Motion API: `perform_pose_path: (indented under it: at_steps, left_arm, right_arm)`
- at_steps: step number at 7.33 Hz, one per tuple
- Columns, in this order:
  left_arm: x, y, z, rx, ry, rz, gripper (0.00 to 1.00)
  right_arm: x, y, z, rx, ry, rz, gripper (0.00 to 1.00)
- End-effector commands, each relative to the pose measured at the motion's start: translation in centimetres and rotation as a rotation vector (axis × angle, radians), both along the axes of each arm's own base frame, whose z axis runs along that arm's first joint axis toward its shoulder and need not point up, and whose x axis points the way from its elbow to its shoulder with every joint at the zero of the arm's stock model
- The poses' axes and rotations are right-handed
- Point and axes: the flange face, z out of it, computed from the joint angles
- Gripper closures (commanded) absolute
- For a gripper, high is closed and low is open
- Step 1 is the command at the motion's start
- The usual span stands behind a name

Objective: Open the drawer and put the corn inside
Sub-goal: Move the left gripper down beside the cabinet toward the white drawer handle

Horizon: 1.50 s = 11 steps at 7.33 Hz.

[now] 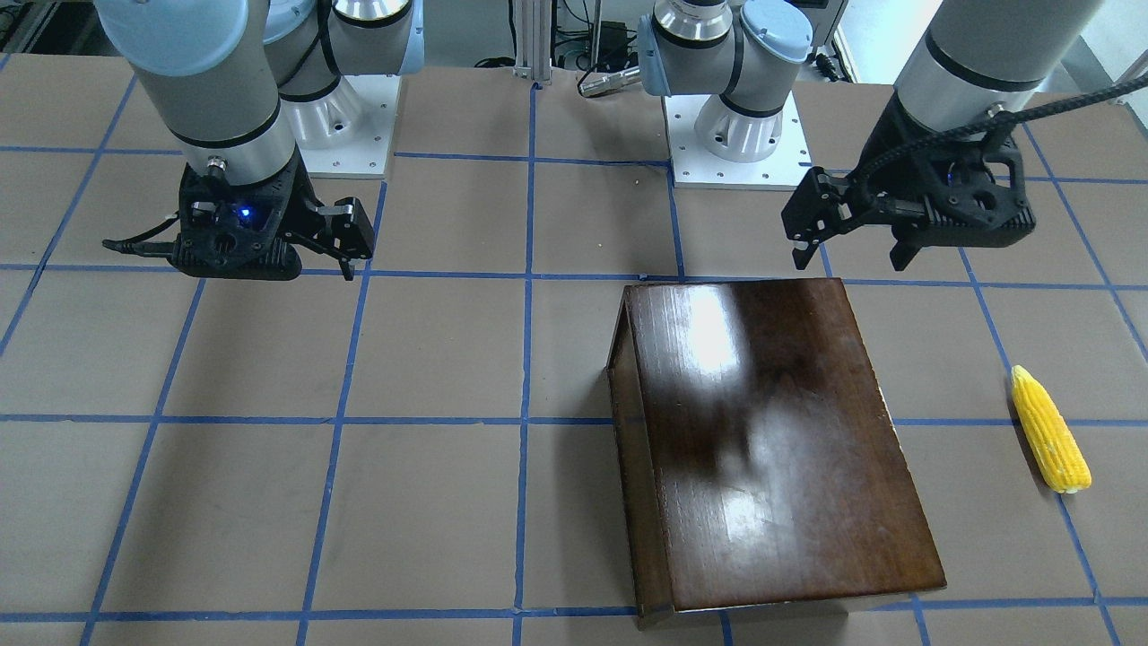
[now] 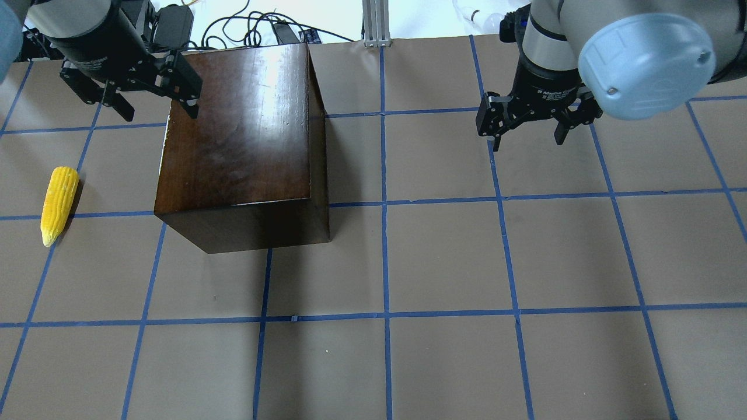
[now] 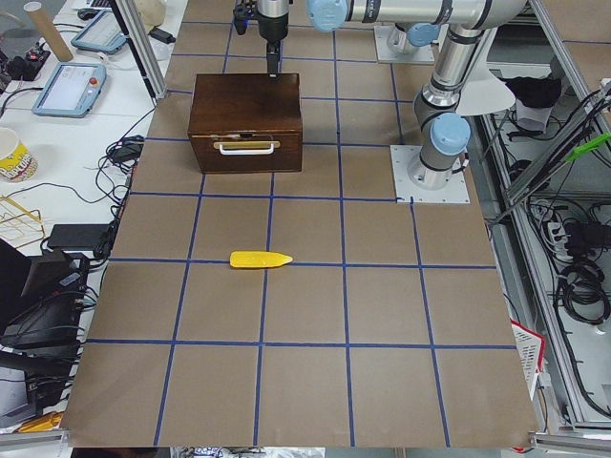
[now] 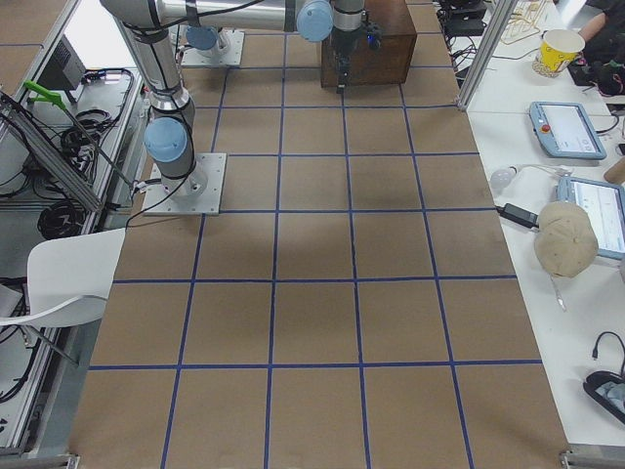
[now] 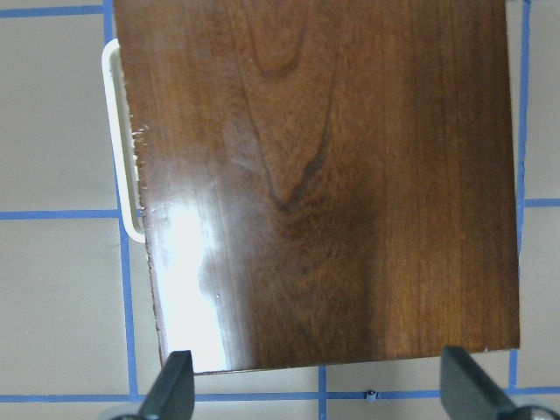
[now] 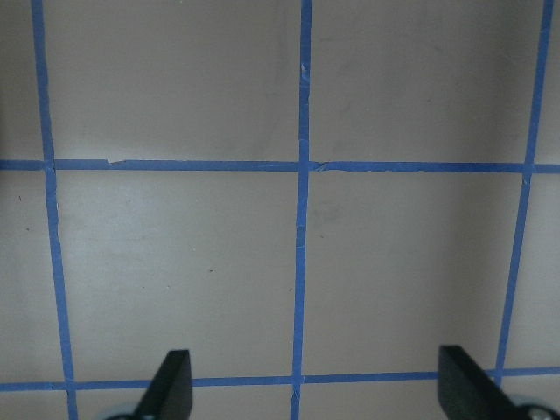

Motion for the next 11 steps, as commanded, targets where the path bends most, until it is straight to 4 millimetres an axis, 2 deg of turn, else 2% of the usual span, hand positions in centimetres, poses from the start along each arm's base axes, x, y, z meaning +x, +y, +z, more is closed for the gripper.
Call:
perform_pose_path:
  at_steps: [1, 2, 4, 6, 9, 10, 11]
  left_arm:
    - [7.5, -0.7, -0.6, 0.011, 0.004, 0.018, 0.00]
    - [10.8, -1.1, -1.8, 0.030, 0.016, 0.024, 0.00]
    - [15.4, -2.3, -4.7, 0.056, 0.063, 0.050, 0.00]
    - [18.1, -4.2, -7.8, 0.053, 0.135, 0.062, 0.00]
    - [19.7, -6.9, -13.0, 0.057, 0.236, 0.063, 0.00]
    - [19.4, -7.7, -14.3, 0.040, 0.305, 0.066, 0.00]
    - [19.8, -8.2, -15.3, 0.044, 0.313, 0.073, 0.00]
  right_arm:
    - [0.0, 0.0, 0.0, -0.001, 0.000, 0.000, 0.00]
    - [0.0, 0.0, 0.0, 0.000, 0.000, 0.000, 0.00]
    - [0.0, 0.0, -0.1, 0.002, 0.000, 0.000, 0.00]
    - [0.0, 0.0, 0.0, -0.001, 0.000, 0.000, 0.00]
    - [0.0, 0.0, 0.1, -0.001, 0.000, 0.000, 0.00]
    - [0.0, -0.1, -0.1, 0.000, 0.000, 0.000, 0.00]
    - [0.0, 0.0, 0.0, 0.000, 0.000, 0.000, 0.00]
